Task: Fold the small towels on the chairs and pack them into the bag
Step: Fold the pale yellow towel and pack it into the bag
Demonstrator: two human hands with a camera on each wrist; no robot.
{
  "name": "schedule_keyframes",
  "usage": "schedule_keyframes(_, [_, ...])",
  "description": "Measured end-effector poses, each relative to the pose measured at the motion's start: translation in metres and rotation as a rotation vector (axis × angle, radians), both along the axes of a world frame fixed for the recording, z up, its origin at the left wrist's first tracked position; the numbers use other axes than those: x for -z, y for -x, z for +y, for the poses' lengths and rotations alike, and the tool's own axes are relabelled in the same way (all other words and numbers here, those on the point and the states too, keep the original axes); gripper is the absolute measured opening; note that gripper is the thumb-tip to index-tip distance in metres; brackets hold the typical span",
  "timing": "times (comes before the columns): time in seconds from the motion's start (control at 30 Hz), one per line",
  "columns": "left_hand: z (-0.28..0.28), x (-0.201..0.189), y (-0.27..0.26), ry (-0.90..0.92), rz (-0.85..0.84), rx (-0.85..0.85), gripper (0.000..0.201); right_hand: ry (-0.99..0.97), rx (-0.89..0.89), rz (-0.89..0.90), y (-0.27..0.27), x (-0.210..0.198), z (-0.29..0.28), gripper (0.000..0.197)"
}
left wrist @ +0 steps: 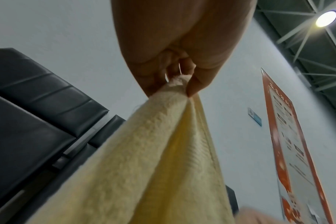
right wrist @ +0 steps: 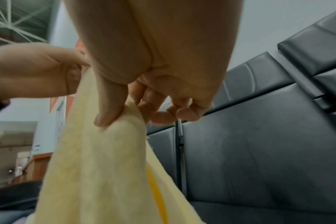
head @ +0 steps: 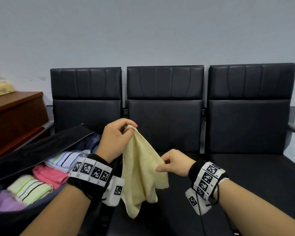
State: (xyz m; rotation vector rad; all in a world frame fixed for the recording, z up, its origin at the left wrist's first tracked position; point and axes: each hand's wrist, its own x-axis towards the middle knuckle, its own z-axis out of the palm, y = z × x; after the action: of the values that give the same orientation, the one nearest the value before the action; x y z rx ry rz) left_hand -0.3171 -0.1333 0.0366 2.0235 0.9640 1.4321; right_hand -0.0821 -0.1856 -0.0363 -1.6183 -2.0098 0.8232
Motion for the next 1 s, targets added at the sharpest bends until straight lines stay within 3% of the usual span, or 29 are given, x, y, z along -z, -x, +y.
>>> schedule_keyframes(0.2, [0.011, -0.014, 0.025, -0.034, -0.152, -0.13, 0.021, 0.047, 0.023, -0.302, -0.02, 0.009, -0.002, 0.036])
schedule_keyframes(0.33, [0.027, -0.014, 0.046, -0.021, -0.163, -0.198, 0.018, -0.036, 0.04, -0.371, -0.038, 0.005, -0.005, 0.023])
schedule_keyframes(0.5, [0.042, -0.004, 0.068, -0.009, -0.031, -0.27, 0.018, -0.246, 0.243, -0.35, -0.061, -0.012, -0.002, 0.025])
schedule_keyframes(0.6, [0.046, 0.003, 0.076, 0.012, 0.039, -0.315, 0.02, -0.263, 0.346, -0.367, -0.069, -0.023, -0.002, 0.026])
schedule_keyframes(0.87, [0.041, 0.018, 0.079, -0.003, 0.149, -0.351, 0.025, -0.409, 0.356, -0.217, -0.082, -0.023, -0.015, 0.006])
schedule_keyframes(1.0, [0.038, 0.023, 0.081, 0.031, 0.102, -0.363, 0.024, -0.541, 0.404, -0.08, -0.081, -0.02, -0.018, 0.026])
